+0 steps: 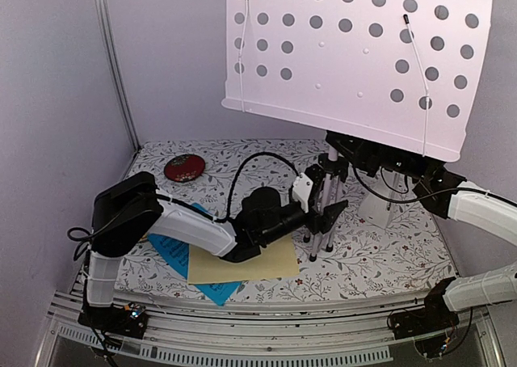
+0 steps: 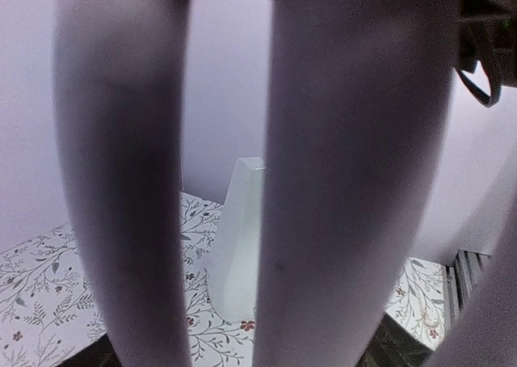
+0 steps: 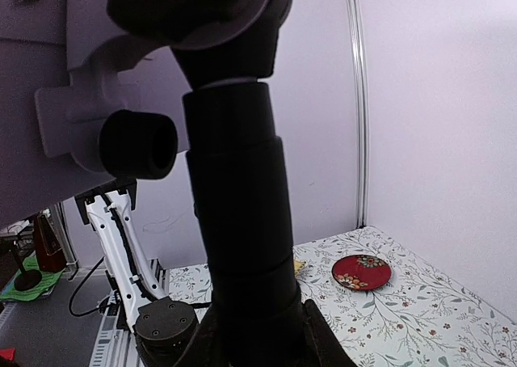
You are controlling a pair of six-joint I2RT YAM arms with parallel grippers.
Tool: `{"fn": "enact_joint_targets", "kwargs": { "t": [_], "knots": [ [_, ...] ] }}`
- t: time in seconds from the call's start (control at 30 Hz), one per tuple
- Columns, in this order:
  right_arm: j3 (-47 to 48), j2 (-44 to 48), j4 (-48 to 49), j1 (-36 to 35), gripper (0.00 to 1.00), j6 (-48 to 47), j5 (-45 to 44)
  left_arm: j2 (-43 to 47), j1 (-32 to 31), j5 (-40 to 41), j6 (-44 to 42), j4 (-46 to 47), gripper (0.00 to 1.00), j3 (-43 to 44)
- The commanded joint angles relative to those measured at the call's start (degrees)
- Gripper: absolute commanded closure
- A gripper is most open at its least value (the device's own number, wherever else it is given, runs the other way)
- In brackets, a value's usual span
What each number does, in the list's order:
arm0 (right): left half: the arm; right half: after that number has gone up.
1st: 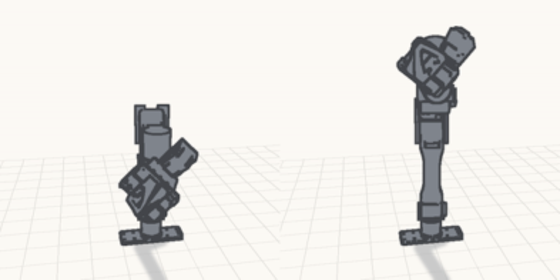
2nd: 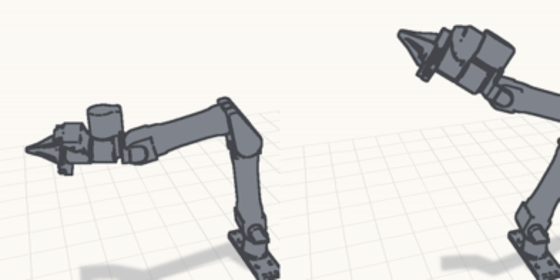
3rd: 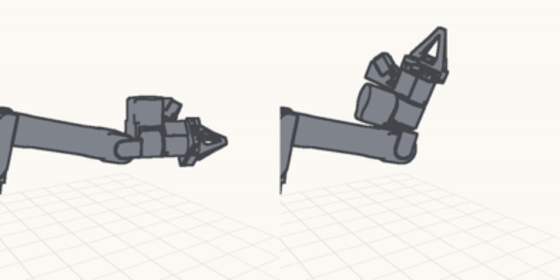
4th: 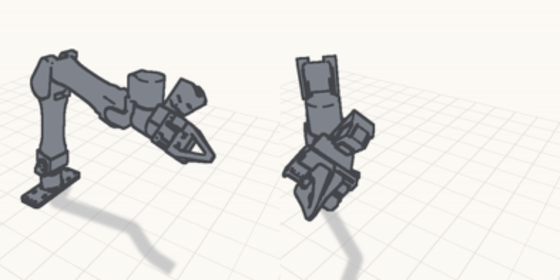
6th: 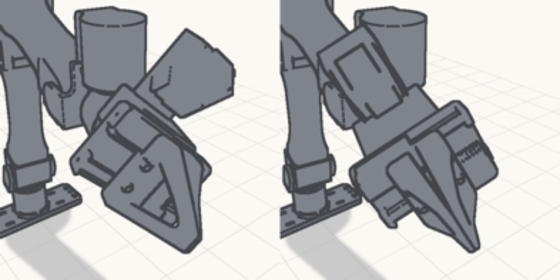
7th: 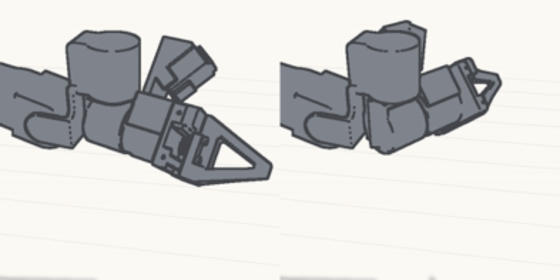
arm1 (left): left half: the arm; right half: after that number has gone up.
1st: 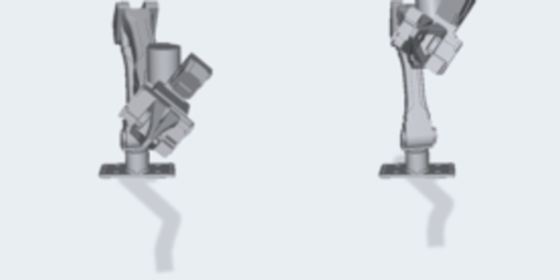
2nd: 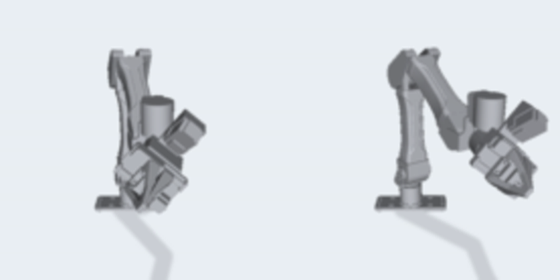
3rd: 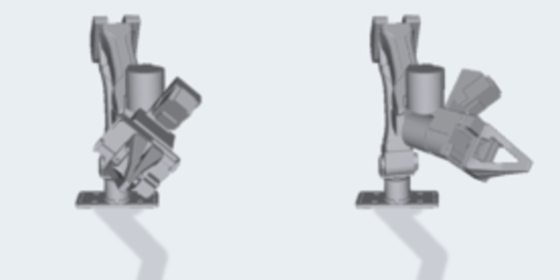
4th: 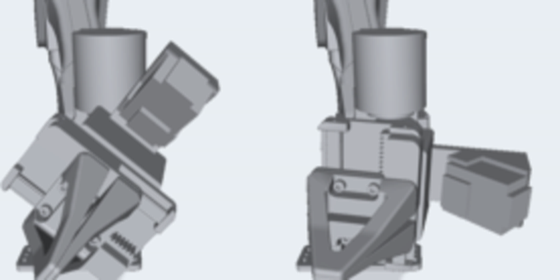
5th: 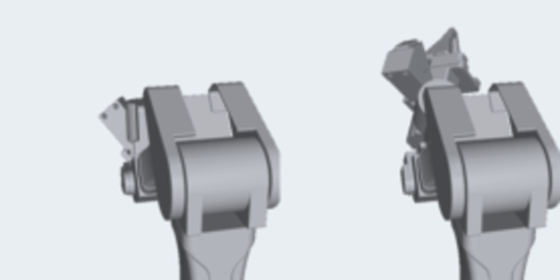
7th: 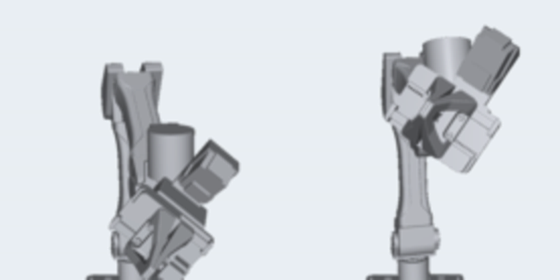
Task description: Pack up the instrument practice props
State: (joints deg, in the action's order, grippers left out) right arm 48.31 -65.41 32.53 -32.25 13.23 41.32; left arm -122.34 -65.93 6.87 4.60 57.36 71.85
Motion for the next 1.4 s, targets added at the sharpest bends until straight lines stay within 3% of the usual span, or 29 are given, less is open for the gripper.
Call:
{"fn": "enact_joint_targets", "kwargs": {
  "t": [0.0, 0.33, 0.67, 1.07, 1.37],
  "knots": [
    [0.5, 2.8, 3.5, -0.4, 0.99, 2.6, -2.1, -2.3, 0.5, 0.2, -2.0, 1.9, 0.29, 3.1],
    [1.4, 4.9, 0.8, -0.4, 0.99, 1.8, -6.8, -1.9, 0.5, 0.8, -1.4, 4.2, 0.66, 2.9],
    [10.5, 5.6, -11.3, 0.2, 0.99, -0.7, -21.4, 8.9, -0.3, -2.7, -2.6, 2.4, 0.99, -2.1],
    [9.1, -1.1, -10.0, 7.5, 0.98, 6.0, -24.5, 26.1, -0.7, -5.5, 1.2, -11.4, 1.0, -7.4],
    [4.1, -7.0, -3.7, 8.4, 0.82, 9.3, -24.8, 36.3, 0.2, -4.8, 10.7, -21.4, 1.0, -13.1]
  ]
}}
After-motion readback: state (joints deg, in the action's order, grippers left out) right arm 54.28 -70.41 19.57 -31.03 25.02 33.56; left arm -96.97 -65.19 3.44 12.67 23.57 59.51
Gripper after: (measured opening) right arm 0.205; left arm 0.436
